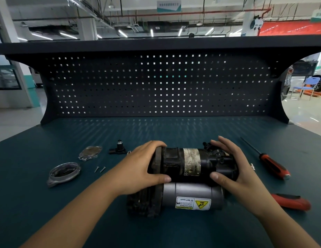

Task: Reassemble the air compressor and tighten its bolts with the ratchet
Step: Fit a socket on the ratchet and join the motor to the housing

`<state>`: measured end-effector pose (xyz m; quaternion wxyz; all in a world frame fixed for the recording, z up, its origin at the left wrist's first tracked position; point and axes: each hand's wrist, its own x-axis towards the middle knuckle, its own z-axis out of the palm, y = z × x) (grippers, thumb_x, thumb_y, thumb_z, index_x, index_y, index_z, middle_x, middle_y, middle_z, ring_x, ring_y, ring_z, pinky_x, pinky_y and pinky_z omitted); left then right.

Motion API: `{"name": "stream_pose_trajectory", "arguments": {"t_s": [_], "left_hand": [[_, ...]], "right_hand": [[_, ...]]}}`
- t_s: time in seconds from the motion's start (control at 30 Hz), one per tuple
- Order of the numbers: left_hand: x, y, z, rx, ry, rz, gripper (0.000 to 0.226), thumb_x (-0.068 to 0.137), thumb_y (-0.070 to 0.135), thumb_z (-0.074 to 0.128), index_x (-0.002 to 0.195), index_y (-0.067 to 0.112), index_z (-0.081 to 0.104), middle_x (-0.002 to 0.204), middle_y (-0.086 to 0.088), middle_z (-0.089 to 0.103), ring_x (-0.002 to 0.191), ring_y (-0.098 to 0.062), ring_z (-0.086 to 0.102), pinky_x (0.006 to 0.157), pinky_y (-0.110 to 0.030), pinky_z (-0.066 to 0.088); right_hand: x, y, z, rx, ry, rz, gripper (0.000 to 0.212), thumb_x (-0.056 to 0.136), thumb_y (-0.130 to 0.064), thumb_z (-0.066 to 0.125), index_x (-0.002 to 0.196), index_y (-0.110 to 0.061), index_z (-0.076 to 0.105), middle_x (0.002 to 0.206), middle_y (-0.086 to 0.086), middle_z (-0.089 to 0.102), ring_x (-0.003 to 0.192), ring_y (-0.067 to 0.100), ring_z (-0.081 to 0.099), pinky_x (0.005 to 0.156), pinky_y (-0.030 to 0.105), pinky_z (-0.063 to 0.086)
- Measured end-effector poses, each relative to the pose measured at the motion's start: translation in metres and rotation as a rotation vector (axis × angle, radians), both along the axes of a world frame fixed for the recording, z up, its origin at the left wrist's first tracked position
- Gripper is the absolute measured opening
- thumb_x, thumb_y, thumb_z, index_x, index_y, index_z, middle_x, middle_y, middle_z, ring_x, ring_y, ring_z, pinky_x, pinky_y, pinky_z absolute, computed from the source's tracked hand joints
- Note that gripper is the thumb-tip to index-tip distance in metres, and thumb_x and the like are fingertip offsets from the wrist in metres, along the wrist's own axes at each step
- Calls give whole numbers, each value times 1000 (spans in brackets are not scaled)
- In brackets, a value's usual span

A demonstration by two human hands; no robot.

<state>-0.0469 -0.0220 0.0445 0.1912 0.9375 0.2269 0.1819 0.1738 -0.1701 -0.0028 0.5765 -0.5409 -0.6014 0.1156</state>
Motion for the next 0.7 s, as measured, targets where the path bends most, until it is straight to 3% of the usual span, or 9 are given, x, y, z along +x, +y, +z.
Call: {"name": "stream_pose_trajectory", "arguments": {"t_s": [0.1, 0.23, 0.33, 0.47, 0.7], "left_hand": [[0, 1, -3, 11, 12, 18, 84, 72, 59, 67, 140, 47, 19, 127, 41, 21, 122, 11, 23, 102, -17, 23], [2, 0, -1, 3, -15, -5, 85, 60, 77, 52, 134, 58, 15, 132, 39, 31, 124, 7, 31, 102, -22, 30], [4, -3, -1, -3, -81, -39, 73, 65, 71, 57, 127, 69, 17, 130, 43, 34, 122, 11, 34, 100, -23, 33], [2, -3, -2, -6, -128, -40, 53, 76, 50, 67, 120, 57, 38, 120, 37, 42, 114, 8, 43, 98, -27, 39], [-2, 5, -3, -21, -76, -48, 57, 65, 66, 55, 119, 62, 35, 121, 40, 41, 113, 12, 41, 94, -26, 39]], "right_hand": [[-1, 3, 2, 12, -13, -7, 73, 73, -25, 67, 137, -37, 35, 133, -30, 48, 127, -6, 43, 95, 3, 34], [-4, 1, -2, 25, -13, -2, 73, 74, -24, 67, 138, -37, 35, 134, -30, 47, 128, -6, 42, 96, 5, 35], [-7, 0, -2, 40, 10, 8, 71, 74, -23, 67, 137, -36, 36, 133, -29, 49, 127, -5, 43, 95, 5, 35], [-14, -1, -3, 68, 53, -2, 73, 74, -22, 66, 138, -36, 34, 133, -29, 48, 125, -8, 42, 93, 2, 34], [-17, -5, -7, 40, 60, -15, 78, 81, -13, 68, 142, -39, 26, 137, -29, 42, 128, -9, 38, 95, 3, 33]]}}
